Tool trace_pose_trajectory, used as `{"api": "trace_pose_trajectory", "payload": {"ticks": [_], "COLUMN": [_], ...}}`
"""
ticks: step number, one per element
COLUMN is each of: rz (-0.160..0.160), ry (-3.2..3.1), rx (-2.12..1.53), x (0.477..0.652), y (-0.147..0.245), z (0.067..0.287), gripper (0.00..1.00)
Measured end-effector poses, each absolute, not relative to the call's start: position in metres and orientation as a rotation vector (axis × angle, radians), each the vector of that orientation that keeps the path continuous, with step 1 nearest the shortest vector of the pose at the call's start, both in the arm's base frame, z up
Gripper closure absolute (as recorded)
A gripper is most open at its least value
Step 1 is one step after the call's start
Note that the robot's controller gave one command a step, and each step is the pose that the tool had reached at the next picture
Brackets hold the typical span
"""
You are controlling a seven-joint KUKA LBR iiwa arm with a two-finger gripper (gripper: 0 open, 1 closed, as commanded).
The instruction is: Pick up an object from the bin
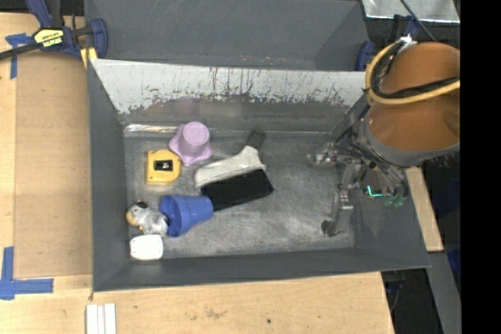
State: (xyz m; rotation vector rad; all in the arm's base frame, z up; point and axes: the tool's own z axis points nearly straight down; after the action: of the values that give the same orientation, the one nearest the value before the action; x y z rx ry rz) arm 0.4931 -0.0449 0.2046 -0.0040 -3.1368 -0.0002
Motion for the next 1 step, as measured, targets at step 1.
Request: {"api": "trace_pose_trajectory", "payload": {"ticks": [1], "rz": [0.001], "ry": [-3.145], "rx": [-0.001], "x": [0.4948], "y": [-0.0448], "z": [0.2080], "gripper": [0.00]}}
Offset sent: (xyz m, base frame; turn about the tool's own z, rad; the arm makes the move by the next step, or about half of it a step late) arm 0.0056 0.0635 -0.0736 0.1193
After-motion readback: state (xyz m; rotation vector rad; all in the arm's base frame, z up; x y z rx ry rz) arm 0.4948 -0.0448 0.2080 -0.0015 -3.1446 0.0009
